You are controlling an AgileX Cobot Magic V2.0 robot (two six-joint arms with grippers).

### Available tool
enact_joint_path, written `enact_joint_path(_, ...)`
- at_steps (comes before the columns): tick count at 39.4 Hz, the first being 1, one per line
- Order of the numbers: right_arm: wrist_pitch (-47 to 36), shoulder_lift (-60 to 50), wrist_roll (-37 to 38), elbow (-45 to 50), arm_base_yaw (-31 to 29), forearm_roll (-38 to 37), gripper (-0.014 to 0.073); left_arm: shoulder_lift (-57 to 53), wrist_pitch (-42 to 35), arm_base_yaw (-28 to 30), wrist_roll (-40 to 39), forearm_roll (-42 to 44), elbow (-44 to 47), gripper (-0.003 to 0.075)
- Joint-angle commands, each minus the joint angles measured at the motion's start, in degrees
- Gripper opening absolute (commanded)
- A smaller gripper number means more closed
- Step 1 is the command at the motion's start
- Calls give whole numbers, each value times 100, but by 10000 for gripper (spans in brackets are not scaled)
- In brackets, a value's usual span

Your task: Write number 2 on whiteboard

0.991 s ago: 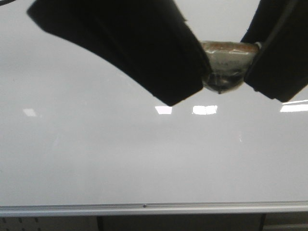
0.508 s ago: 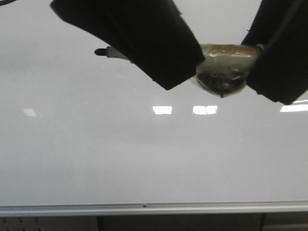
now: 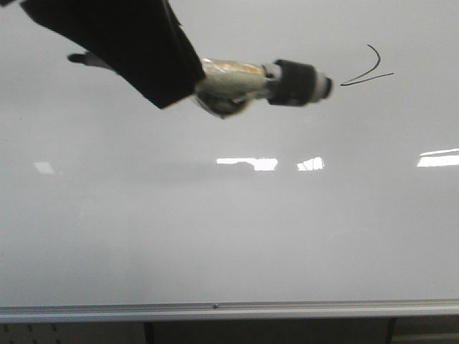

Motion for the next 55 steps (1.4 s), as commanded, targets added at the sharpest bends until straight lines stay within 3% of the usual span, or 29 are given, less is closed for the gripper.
enact_joint_path(1,-101,-266,456,-174,-459,-147,520,-446,-79,68,-1164,857,-186,52)
enact_joint_path(7,-2,-490,543,-174,-976,-208,520,-901,-170,717,-2505,1873,98,52)
enact_joint_path(14,27,-547,543,-174,-1082,-224,520,-1239,-1050,2213,-2965,1799,602,52)
enact_joint_path(20,27,-547,543,-174,-1082,-224,520,-1341,-2409,3517,-3243,1337,1269,52)
enact_joint_path(25,27,-547,543,-174,-1082,-224,520,-1329,-4004,4178,-3243,810,1921,52)
enact_joint_path(30,27,-547,543,-174,-1082,-224,520,-1155,-5511,4440,-3243,610,2558,52)
enact_joint_path(37,27,-547,543,-174,-1082,-224,520,-615,-6893,4481,-3243,610,2918,52)
enact_joint_path(48,30,-547,543,-174,-1081,-224,520,229,-8063,4481,-3097,597,2933,52)
enact_joint_path(55,30,-547,543,-174,-1081,-224,520,572,-8528,4481,-2721,110,2933,52)
